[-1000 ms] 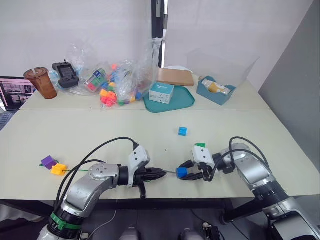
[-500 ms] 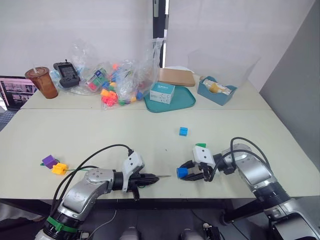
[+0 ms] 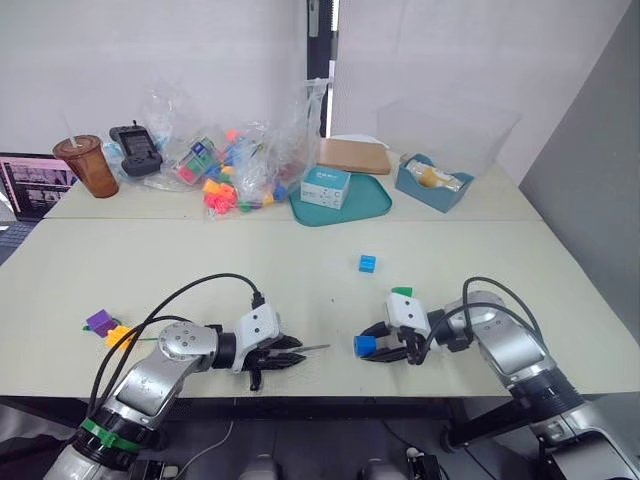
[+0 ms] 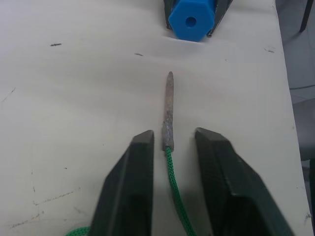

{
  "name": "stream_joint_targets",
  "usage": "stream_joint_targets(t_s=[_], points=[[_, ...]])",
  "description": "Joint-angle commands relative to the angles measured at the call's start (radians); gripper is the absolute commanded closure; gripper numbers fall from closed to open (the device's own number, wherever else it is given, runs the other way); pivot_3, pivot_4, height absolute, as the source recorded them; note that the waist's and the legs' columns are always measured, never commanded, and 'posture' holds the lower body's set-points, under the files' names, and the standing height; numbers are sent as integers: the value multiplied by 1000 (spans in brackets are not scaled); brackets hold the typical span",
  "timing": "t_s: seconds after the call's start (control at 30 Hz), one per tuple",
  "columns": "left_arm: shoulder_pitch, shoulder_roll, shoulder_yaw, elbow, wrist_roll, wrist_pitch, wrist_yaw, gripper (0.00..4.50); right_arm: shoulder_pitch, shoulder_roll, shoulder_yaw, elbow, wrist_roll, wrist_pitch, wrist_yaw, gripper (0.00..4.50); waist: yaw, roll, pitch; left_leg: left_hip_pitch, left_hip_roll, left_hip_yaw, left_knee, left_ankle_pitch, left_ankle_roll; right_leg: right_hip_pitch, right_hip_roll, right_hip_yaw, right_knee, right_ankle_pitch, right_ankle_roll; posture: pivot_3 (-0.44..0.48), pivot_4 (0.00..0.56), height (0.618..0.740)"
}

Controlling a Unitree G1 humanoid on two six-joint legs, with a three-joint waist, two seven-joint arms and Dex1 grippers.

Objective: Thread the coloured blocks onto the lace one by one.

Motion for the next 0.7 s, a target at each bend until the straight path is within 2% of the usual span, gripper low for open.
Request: stream_joint_targets(t_s=[0.03,0.23,0.27,0.3,0.43,0.6,0.7], points=[[-10,-6,10,41,3,39,5,2334,18,1,20,-13,1,14,7,3224,0,0,0,0,0,0,0,0,0,0,0,0,0,0,0,0,150,740],[-17,-27,-8,60,10,32,-10,2334,20,3,16,-19,2,19,-1,3224,0,0,0,1,0,0,0,0,0,1,0,0,0,0,0,0,150,740],[-15,-27,-16,65,19,28,-12,2869,22,2,15,-22,3,20,-3,3224,0,0,0,1,0,0,0,0,0,2,0,0,0,0,0,0,150,740],[-12,-26,-23,69,26,22,-15,3095,24,1,14,-24,4,21,-4,3224,-1,0,0,2,0,0,0,0,0,2,0,0,-1,0,0,0,150,740],[-10,-36,-25,81,30,8,-22,4459,25,2,13,-26,4,23,-9,3224,-3,0,0,2,0,0,0,0,0,4,0,0,-2,0,0,0,150,740],[-34,-52,2,41,-15,46,-37,4485,23,5,13,-20,2,19,-13,3224,-3,0,0,3,0,0,0,0,0,5,0,-1,-4,0,0,0,150,740],[-60,-44,13,-34,-61,127,-53,4485,21,5,15,-17,0,16,-14,3224,-4,0,0,3,0,-1,0,0,0,6,0,-1,-4,0,0,0,150,740]])
